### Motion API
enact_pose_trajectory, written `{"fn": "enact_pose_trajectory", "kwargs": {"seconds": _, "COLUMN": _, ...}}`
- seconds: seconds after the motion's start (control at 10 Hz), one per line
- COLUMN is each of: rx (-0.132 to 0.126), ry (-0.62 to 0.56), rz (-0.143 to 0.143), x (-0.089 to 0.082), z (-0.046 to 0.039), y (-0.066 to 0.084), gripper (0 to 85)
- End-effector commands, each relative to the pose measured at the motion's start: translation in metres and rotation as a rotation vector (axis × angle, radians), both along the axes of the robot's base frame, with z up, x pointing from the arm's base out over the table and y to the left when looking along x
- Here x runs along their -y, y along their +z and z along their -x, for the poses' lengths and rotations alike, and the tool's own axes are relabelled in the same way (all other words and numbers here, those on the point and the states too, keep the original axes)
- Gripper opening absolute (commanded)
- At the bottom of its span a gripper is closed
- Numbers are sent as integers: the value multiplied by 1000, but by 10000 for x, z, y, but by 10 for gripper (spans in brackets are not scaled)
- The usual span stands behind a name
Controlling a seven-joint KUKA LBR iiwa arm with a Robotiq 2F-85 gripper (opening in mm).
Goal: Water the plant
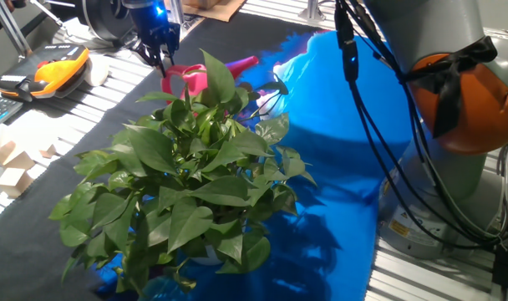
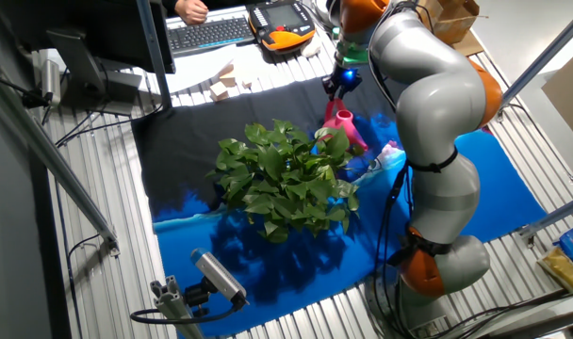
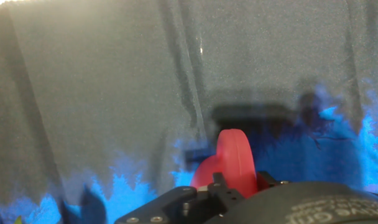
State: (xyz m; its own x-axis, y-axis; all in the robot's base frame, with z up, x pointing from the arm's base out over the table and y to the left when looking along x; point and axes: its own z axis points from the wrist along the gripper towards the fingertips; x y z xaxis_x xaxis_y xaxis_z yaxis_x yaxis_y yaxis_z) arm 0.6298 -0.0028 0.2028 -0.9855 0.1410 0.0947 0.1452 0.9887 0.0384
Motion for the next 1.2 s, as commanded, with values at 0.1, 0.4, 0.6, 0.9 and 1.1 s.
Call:
{"fn": "enact_pose_trajectory", "kwargs": {"seconds": 0.1, "rx": 6, "ry": -2, "rz": -1, "x": 1, "z": -5, "y": -17, "gripper": 850}}
{"fn": "enact_pose_trajectory", "kwargs": {"seconds": 0.4, "rx": 12, "ry": -3, "rz": 3, "x": 0, "z": -12, "y": -47, "gripper": 850}}
{"fn": "enact_pose_trajectory", "kwargs": {"seconds": 0.6, "rx": 11, "ry": -1, "rz": 6, "x": -1, "z": -16, "y": -63, "gripper": 850}}
{"fn": "enact_pose_trajectory", "kwargs": {"seconds": 0.9, "rx": 11, "ry": -7, "rz": 5, "x": -35, "z": -14, "y": -114, "gripper": 850}}
{"fn": "enact_pose_trajectory", "kwargs": {"seconds": 1.1, "rx": 15, "ry": -6, "rz": 7, "x": -42, "z": -18, "y": -136, "gripper": 850}}
